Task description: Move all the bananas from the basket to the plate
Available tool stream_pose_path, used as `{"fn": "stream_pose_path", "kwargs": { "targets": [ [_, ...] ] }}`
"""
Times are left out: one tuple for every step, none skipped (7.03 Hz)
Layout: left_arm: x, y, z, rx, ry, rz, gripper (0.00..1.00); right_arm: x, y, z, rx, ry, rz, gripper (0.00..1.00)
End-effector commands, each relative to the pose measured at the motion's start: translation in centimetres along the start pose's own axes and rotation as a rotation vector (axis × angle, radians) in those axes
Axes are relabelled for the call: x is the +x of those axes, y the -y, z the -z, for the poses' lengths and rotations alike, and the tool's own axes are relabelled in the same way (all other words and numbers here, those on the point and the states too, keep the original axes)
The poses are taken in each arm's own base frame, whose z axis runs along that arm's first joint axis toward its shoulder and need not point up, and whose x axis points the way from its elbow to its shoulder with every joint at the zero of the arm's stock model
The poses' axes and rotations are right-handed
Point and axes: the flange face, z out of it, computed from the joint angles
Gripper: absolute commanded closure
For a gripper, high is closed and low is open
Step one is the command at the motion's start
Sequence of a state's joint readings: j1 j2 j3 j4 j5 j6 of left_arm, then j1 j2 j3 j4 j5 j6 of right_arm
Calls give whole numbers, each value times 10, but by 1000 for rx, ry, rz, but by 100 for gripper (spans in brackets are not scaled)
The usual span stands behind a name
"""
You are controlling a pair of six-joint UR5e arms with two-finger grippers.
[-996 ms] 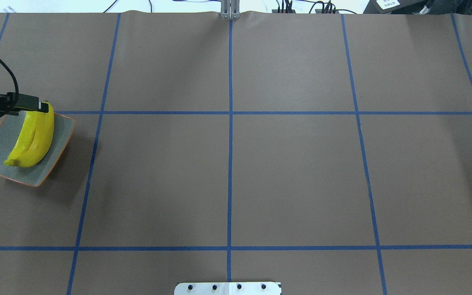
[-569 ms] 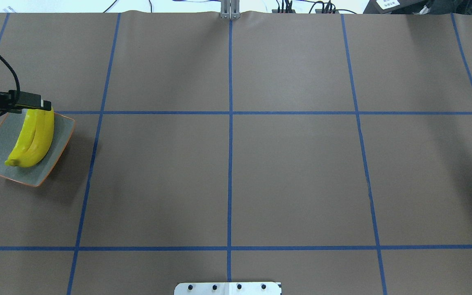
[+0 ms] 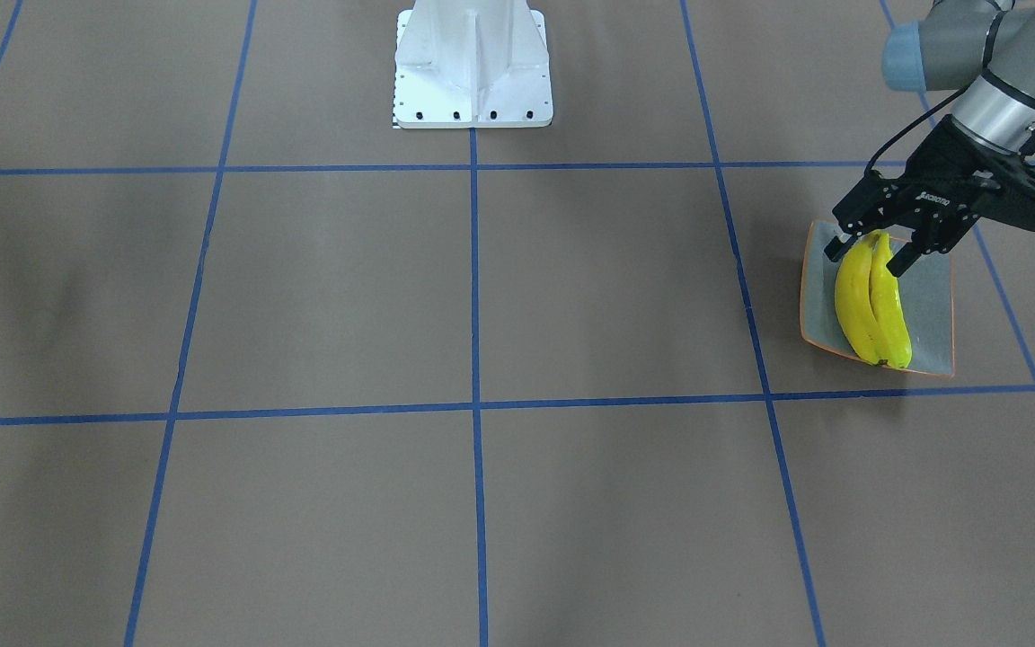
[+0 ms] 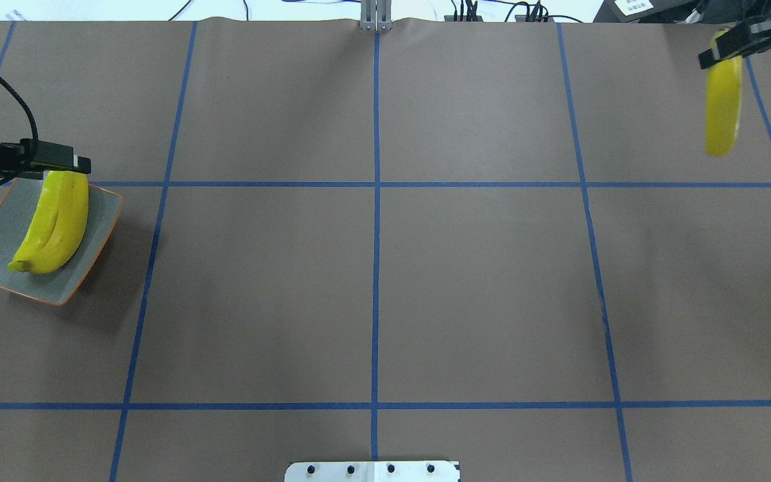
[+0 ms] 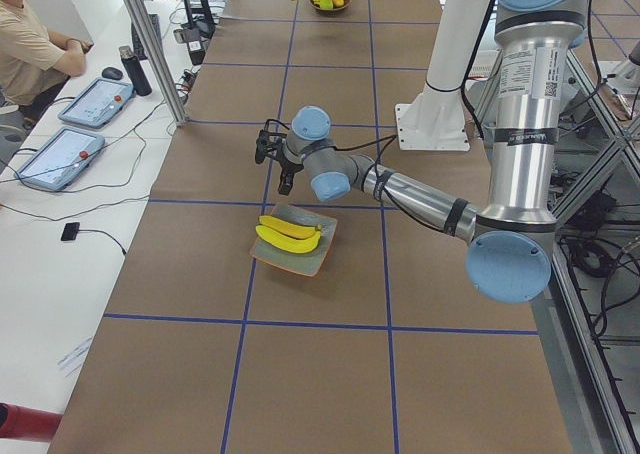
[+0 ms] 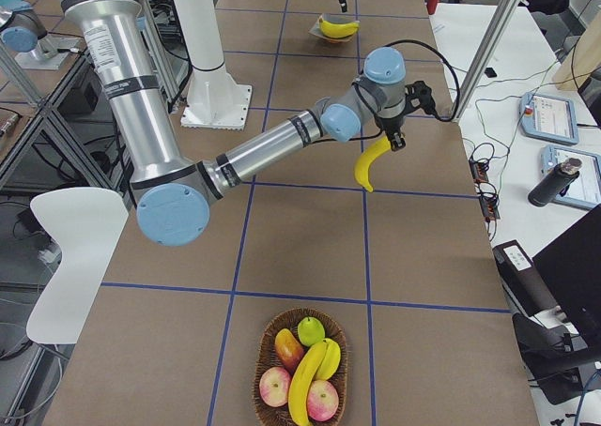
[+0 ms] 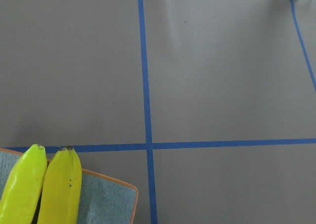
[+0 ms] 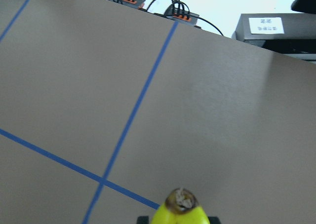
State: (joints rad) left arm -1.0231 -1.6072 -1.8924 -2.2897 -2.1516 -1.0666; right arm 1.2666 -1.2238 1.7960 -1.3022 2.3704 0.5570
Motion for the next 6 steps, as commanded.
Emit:
{"fn": "stream_pose_path", "kwargs": {
  "targets": [
    [45, 19, 8, 39, -69, -17, 0, -99, 10, -19, 3, 69, -159, 100],
    [90, 36, 14, 68, -135, -66, 0, -132, 7, -17, 2, 103, -240, 100],
    [137, 49, 18, 89, -200, -115, 0, -166, 0, -21, -7, 131, -320, 100],
    [158, 48, 28, 93, -243, -74, 0, -195, -10, -37, -26, 139, -421, 100],
    [196, 40, 31, 83, -343, -33, 0, -233, -12, -46, -20, 154, -499, 100],
    [215, 24, 24, 60, -396, -58, 0, -257, -15, -53, -6, 159, -566, 100]
  ]
}}
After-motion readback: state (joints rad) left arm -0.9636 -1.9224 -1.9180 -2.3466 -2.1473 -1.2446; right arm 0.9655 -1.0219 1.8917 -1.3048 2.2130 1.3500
